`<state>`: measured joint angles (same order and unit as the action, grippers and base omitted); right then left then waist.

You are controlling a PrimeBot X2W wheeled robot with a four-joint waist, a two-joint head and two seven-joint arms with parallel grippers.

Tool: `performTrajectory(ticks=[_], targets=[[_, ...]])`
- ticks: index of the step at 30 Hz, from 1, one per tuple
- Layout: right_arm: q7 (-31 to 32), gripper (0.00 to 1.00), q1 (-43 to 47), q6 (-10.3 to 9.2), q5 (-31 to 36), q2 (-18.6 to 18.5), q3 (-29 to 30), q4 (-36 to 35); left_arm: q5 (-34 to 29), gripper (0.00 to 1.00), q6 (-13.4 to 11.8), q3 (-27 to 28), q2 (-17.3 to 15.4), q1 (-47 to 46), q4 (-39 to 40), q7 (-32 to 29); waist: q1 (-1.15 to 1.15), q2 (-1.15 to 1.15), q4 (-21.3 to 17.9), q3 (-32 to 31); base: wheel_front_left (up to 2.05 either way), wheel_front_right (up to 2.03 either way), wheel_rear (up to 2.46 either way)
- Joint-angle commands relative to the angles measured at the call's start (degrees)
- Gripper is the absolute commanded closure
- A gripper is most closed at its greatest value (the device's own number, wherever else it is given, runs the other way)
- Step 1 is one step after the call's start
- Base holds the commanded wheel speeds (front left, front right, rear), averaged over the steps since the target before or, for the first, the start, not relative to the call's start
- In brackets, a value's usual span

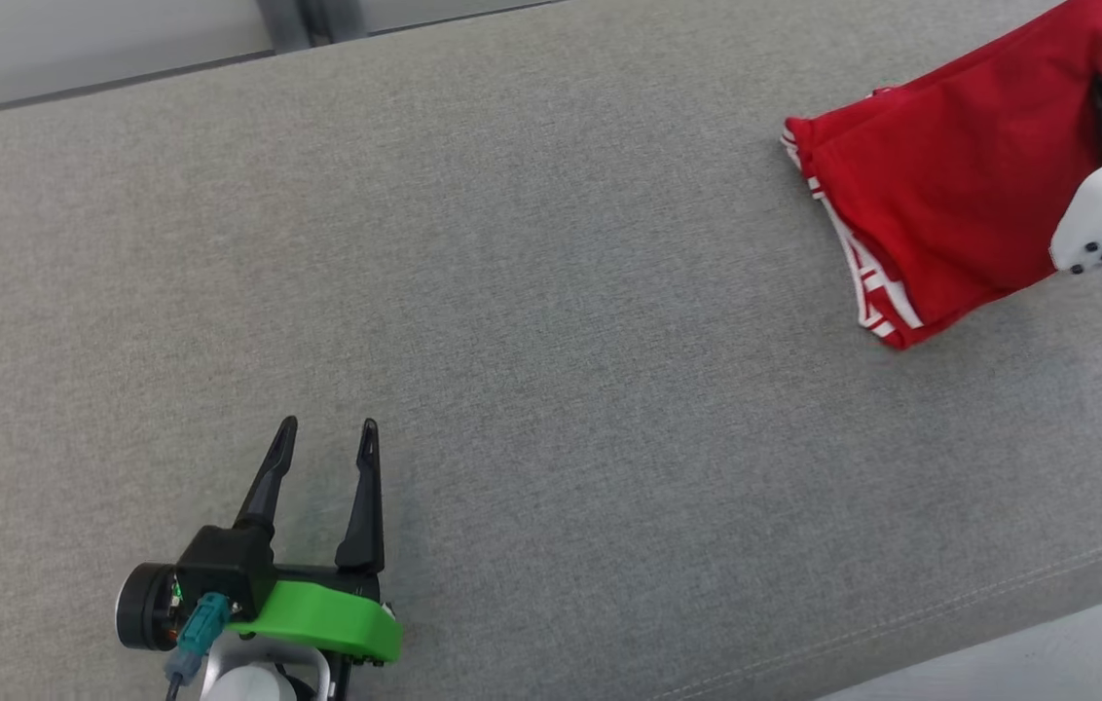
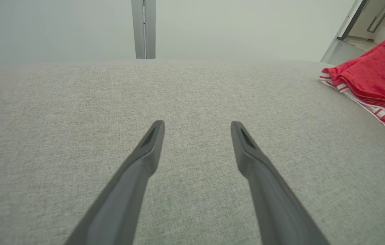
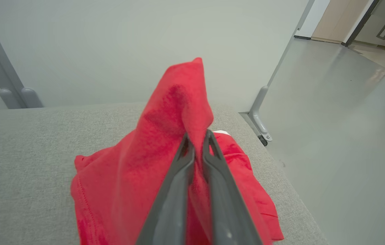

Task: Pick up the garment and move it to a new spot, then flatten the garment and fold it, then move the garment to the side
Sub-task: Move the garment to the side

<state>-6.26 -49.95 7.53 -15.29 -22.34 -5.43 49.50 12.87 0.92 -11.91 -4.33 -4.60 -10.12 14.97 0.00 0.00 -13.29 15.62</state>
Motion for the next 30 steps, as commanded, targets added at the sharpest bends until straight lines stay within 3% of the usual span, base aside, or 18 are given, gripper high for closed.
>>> performTrajectory(ticks=[1, 11, 16, 17, 18, 19, 23, 30], targets=[[-0.6, 1.00, -1.4, -0.09, 0.9, -1.3, 0.5, 0.9, -0.8, 0.00, -0.2, -0.1, -0.4, -1.0, 0.4, 0.3, 0.00, 0.00, 2.3, 2.2, 0.00, 0.00, 0.00], [-1.1, 1.00, -6.3, -0.09, 6.5, -11.0, 5.3, 7.3, -1.2, 0.00, 0.0, -1.7, -0.3, -2.6, 2.1, 0.3, 0.00, 0.00, 7.5, 7.1, 0.00, 0.00, 0.00], [-1.1, 1.00, -7.6, -0.10, 11.0, -13.9, 8.3, 10.7, -1.2, 0.00, -0.3, -1.9, -0.6, -2.8, 2.7, 0.2, 0.00, 0.00, 9.8, 8.9, 0.00, 0.00, 0.00], [-1.2, 0.93, -7.6, -0.09, 12.2, -14.2, 9.3, 11.4, -1.1, 0.00, -0.3, -2.0, -0.5, -2.8, 2.8, 0.2, 0.00, 0.00, 10.2, 9.2, 0.00, 0.00, 0.00], [-1.2, 0.57, -7.4, -0.09, 13.0, -14.2, 10.1, 11.8, -1.1, 0.00, -0.3, -2.0, -0.5, -2.8, 2.9, 0.2, 0.00, 0.00, 10.5, 9.4, 0.00, 0.00, 0.00], [-1.8, 0.00, -7.4, -0.09, 14.1, -14.3, 11.4, 12.0, -1.0, 0.00, -0.4, -2.1, -0.5, -2.8, 2.9, 0.2, 0.00, 0.00, 10.8, 9.7, 0.00, 0.00, 0.00], [-4.1, 0.00, -6.8, -0.09, 18.0, -14.8, 16.8, 12.1, -1.0, 0.00, -0.4, -2.2, -0.5, -2.8, 3.1, 0.2, 0.00, 0.00, 11.5, 10.4, 0.00, 0.00, 0.00], [-6.8, 0.00, -5.3, -0.10, 23.7, -10.2, 22.4, 9.7, -0.8, 0.00, -0.8, -1.8, -0.5, -3.0, 2.9, 0.2, 0.00, 0.00, 11.1, 10.2, 0.00, 0.00, 0.00]])
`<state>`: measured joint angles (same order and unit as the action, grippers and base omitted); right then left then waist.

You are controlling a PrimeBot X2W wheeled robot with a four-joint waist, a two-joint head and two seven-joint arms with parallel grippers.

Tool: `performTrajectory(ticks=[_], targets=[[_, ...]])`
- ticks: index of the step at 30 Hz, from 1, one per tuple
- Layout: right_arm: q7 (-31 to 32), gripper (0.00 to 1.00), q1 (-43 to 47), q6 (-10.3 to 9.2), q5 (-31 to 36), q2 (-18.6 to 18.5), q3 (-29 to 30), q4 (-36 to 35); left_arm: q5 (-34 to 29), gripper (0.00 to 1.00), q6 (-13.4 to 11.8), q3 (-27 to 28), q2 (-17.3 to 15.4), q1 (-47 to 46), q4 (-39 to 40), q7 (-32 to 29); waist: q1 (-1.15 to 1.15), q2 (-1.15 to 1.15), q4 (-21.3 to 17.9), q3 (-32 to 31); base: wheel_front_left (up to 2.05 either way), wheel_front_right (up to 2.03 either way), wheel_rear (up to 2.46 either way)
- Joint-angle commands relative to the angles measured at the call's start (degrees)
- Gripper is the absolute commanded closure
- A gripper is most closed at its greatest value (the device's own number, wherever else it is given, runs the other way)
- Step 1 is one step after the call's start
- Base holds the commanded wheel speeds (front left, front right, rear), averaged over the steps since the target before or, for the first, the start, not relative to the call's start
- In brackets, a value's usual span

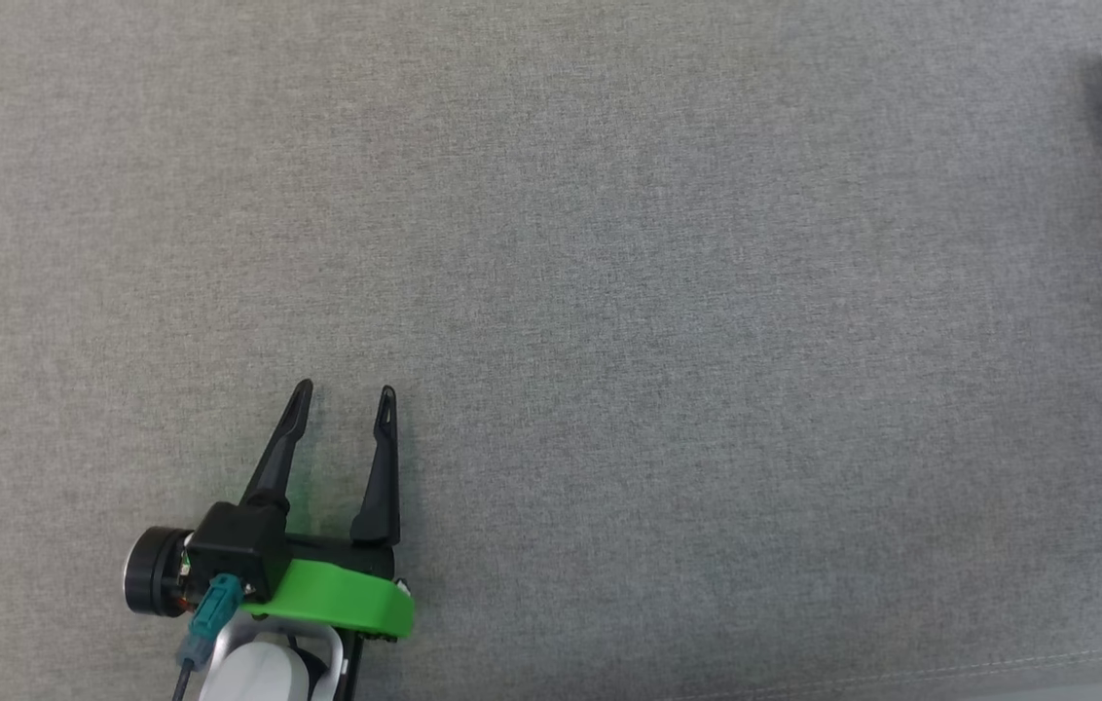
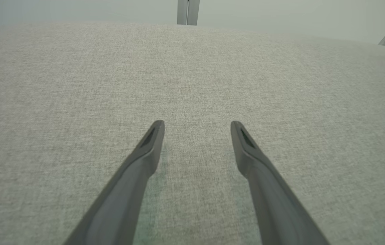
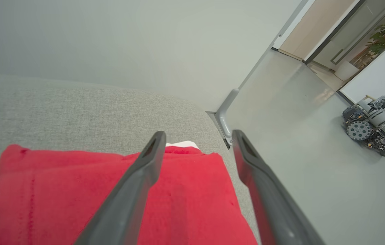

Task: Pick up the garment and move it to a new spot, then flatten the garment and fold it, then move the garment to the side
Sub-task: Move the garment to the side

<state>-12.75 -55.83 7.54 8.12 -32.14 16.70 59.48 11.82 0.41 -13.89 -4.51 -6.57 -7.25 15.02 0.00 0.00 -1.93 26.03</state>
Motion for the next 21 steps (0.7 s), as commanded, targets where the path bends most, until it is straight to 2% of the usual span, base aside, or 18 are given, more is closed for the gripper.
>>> performTrajectory(ticks=[1, 9, 16, 21], targets=[[-0.6, 0.00, 0.6, -0.10, 0.7, 0.5, 0.2, -0.8, 0.3, 0.00, -0.3, 0.2, -0.3, -1.0, 0.0, 0.2, 0.00, 0.00, -0.5, -0.4, 0.00, 0.00, 0.00], [-2.2, 0.00, 1.3, -0.10, -1.1, 7.2, -4.1, -5.4, 1.2, 0.00, -0.2, 1.6, -0.7, -1.0, 0.0, 0.2, 0.00, 0.00, -2.1, -4.4, 0.00, 0.00, 0.00], [-2.4, 0.00, 5.7, -0.10, -7.6, 12.2, -13.2, -10.3, 2.6, 0.00, -1.2, 5.0, -0.2, 0.4, -0.7, 0.2, 0.00, 0.00, -2.5, -11.7, 0.00, 0.00, 0.00], [-2.5, 0.00, 11.7, -0.10, -12.5, 15.3, -16.3, -15.6, 3.8, 0.00, -2.4, 7.5, 0.6, 2.1, -0.8, 0.2, 0.00, 0.00, -2.4, -17.2, 0.00, 0.00, 0.00]])
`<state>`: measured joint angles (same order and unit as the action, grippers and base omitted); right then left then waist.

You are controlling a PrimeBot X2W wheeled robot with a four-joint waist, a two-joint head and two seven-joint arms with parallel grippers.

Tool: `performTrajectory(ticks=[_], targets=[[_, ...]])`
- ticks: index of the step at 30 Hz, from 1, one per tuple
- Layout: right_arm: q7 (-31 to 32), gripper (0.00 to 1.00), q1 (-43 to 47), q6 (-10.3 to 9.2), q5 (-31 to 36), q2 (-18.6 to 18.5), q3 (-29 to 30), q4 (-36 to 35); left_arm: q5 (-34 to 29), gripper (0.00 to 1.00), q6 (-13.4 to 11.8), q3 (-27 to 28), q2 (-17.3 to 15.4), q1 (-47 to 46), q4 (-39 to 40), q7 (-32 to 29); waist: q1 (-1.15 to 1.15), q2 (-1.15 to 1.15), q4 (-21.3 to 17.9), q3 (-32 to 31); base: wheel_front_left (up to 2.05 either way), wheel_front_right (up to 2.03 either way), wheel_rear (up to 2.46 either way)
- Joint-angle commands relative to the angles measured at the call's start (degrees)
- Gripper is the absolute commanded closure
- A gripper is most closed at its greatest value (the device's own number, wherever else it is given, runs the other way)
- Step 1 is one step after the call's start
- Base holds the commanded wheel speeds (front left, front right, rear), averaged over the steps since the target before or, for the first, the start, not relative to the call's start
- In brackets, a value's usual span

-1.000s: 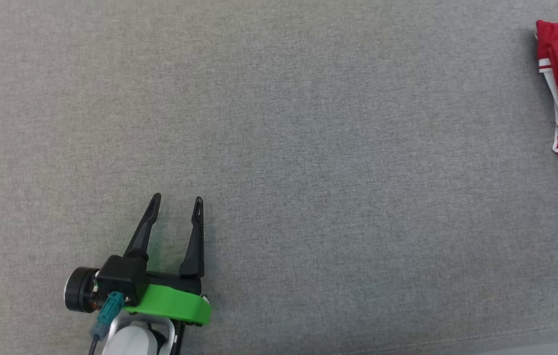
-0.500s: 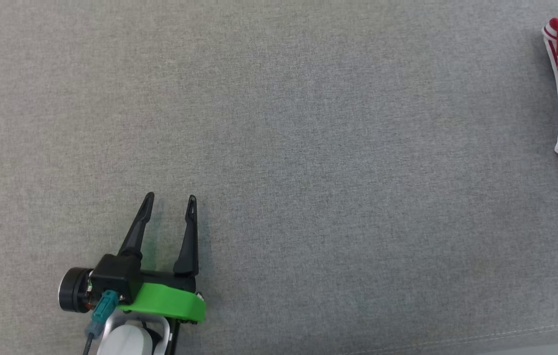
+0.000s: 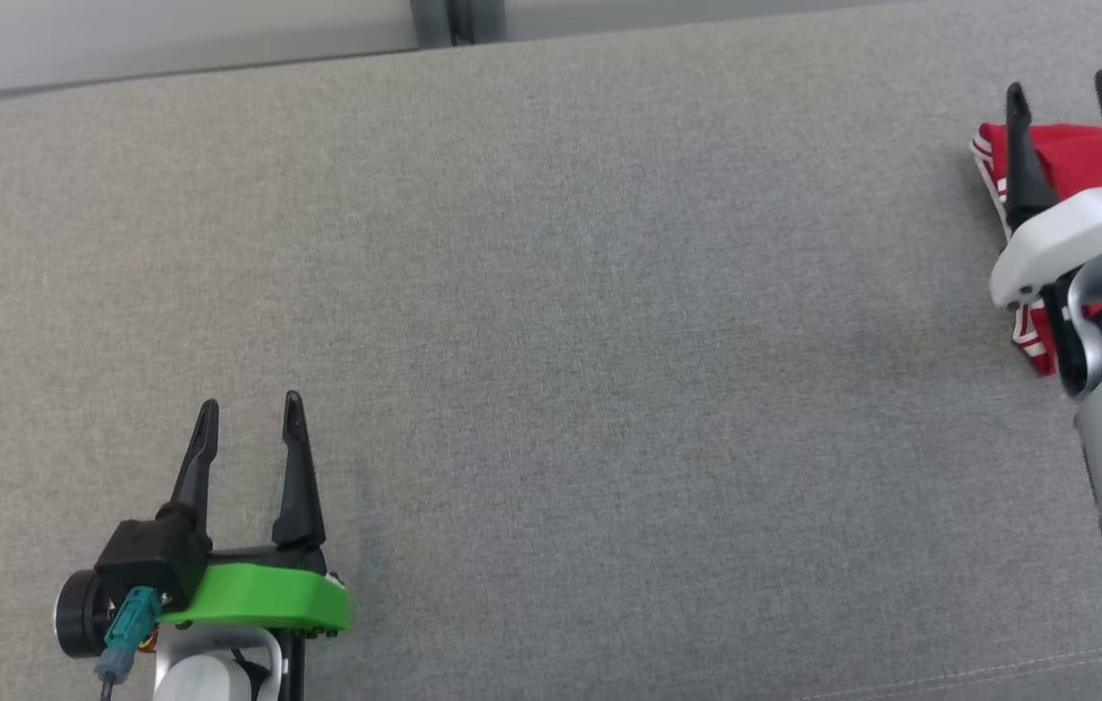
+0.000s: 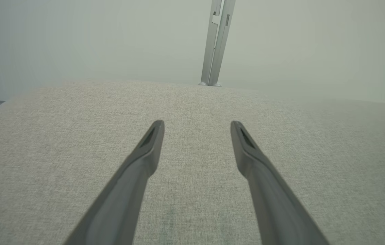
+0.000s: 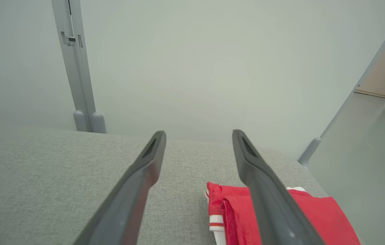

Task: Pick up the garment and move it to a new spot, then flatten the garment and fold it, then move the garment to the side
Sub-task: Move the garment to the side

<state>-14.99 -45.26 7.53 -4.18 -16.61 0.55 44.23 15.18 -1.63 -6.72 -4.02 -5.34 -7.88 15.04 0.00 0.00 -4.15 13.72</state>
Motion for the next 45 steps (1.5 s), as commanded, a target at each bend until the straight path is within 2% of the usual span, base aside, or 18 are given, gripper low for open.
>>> performTrajectory(ticks=[1, 8, 11, 17, 21, 29, 45], targets=[[-0.2, 0.00, 2.4, -0.09, -1.0, 0.7, -0.6, -1.3, 0.7, 0.00, -0.7, 0.7, 0.2, 1.3, -0.4, 0.2, 0.00, 0.00, -0.2, -5.9, 0.00, 0.00, 0.00], [-0.2, 0.00, 14.9, -0.09, -4.9, 7.0, -3.0, -10.7, -0.2, 0.00, -2.7, 1.2, 0.7, 4.8, -2.1, 0.2, 0.00, 0.00, 0.6, -12.0, 0.00, 0.00, 0.00], [-0.2, 0.00, 20.8, -0.08, -5.1, 9.8, -3.8, -14.5, 0.2, 0.00, -3.0, 1.1, 0.8, 6.4, -3.5, 0.2, 0.00, 0.00, 1.1, -13.7, 0.00, 0.00, 0.00], [-0.2, 0.00, 30.0, -0.08, -4.0, 13.0, -3.9, -24.1, 1.3, 0.00, -3.4, 1.0, 0.9, 7.6, -5.9, 0.2, 0.00, 0.00, 2.1, -14.8, 0.00, 0.00, 0.00], [-0.2, 0.00, 34.6, -0.08, -3.2, 13.6, -3.7, -27.6, 2.0, 0.00, -3.6, 0.6, 0.9, 7.8, -6.6, 0.2, 0.00, 0.00, 2.8, -15.5, 0.00, 0.00, 0.00], [-0.2, 0.00, 40.9, -0.08, -8.5, 13.7, -4.8, -29.7, 2.5, 0.00, -3.4, 0.0, 1.0, 7.2, -7.5, 0.2, 0.00, 0.00, 3.9, -16.4, 0.00, 0.00, 0.00], [-0.2, 0.00, 42.6, -0.07, -8.6, 13.7, -6.3, -29.0, 2.9, 0.00, -2.7, -0.7, 1.0, 8.7, -6.6, 0.2, 0.00, 0.00, 4.0, -17.5, 0.00, 0.00, 0.00]])
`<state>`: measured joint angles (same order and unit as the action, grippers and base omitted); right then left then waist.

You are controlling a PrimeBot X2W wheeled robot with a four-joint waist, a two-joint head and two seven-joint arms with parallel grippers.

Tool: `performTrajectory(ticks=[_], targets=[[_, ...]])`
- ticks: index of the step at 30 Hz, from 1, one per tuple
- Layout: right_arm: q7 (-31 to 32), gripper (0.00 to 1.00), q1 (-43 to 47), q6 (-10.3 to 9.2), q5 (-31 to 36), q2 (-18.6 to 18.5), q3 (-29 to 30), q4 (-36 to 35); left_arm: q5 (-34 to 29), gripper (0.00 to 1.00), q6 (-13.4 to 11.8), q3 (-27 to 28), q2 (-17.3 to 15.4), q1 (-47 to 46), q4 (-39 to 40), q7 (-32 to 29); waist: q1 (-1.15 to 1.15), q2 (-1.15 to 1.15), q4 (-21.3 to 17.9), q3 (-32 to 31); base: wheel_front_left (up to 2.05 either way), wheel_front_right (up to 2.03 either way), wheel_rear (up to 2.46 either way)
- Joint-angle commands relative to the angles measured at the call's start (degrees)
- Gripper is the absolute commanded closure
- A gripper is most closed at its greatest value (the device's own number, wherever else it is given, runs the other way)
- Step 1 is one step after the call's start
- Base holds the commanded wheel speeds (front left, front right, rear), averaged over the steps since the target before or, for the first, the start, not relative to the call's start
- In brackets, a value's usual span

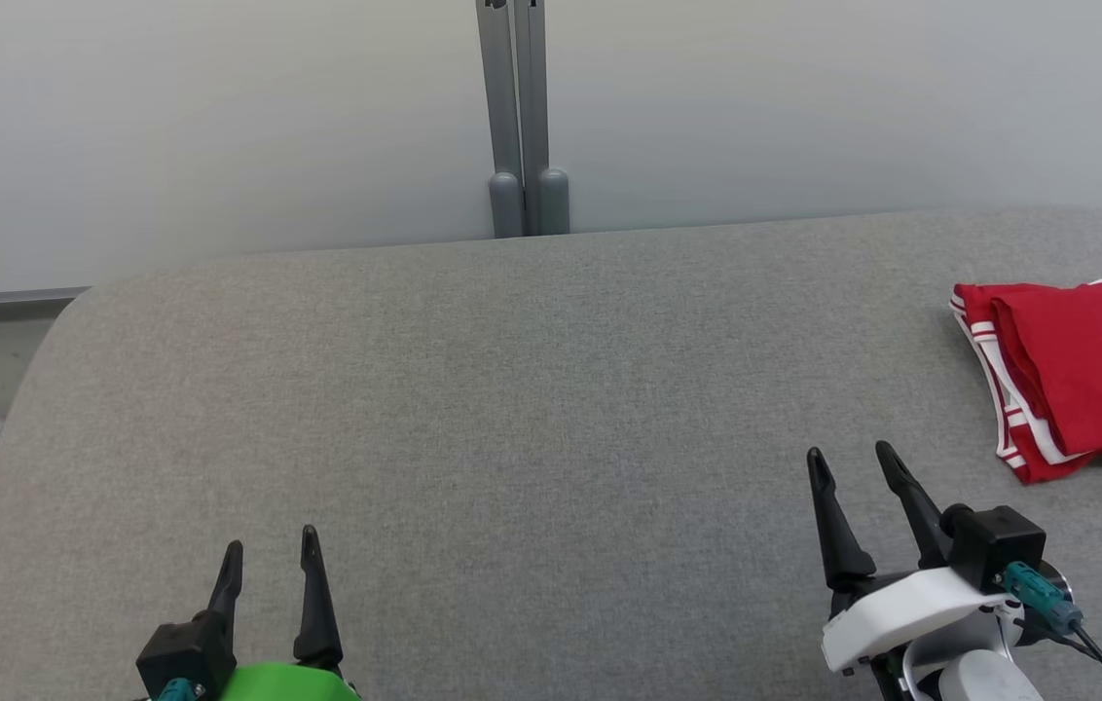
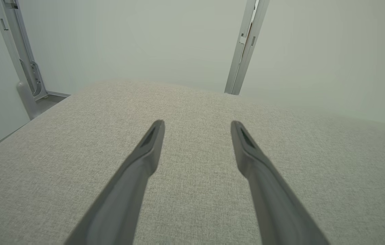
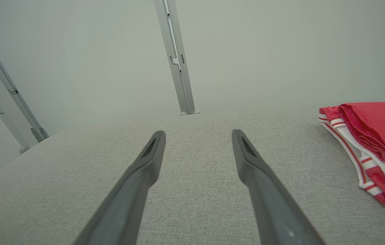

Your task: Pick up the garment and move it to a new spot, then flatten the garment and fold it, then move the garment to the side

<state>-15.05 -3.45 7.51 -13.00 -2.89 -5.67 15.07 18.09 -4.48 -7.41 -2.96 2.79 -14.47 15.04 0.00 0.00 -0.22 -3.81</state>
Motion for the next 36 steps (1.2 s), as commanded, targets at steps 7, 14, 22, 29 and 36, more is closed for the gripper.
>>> performTrajectory(ticks=[7, 14, 22, 29, 36], targets=[[-0.2, 0.00, 0.9, -0.05, 0.1, 0.0, -0.5, 0.4, 0.2, 0.00, 0.1, -0.2, 0.0, 0.9, -0.1, 0.2, 0.00, 0.00, 0.3, -0.3, 0.00, 0.00, 0.00], [-0.2, 0.00, 0.8, -0.05, -0.2, 0.0, -0.8, 0.6, 0.3, 0.00, 0.6, -0.5, 0.0, 1.1, 0.0, 0.2, 0.00, 0.00, 0.3, -0.3, 0.00, 0.00, 0.00], [0.1, 1.00, 1.6, 0.01, -0.3, 0.1, -0.8, 2.4, 0.3, 1.00, 0.8, -0.5, 0.1, 1.0, -2.1, -0.4, 0.00, 0.00, 0.4, -0.4, 0.00, 0.00, 0.00], [2.0, 1.00, 1.2, 0.01, -7.9, 0.0, 0.2, 2.0, 7.3, 1.00, 1.8, 1.0, 0.1, -0.1, -2.0, -2.5, 0.00, 0.00, 0.4, -0.1, 0.00, 0.00, 0.00], [3.8, 1.00, 0.7, 0.00, -15.1, -0.2, 1.3, 1.6, 13.9, 1.00, 2.9, 2.3, 0.1, -1.0, -1.7, -4.4, 0.00, 0.00, 0.3, 0.1, 0.00, 0.00, 0.00]])
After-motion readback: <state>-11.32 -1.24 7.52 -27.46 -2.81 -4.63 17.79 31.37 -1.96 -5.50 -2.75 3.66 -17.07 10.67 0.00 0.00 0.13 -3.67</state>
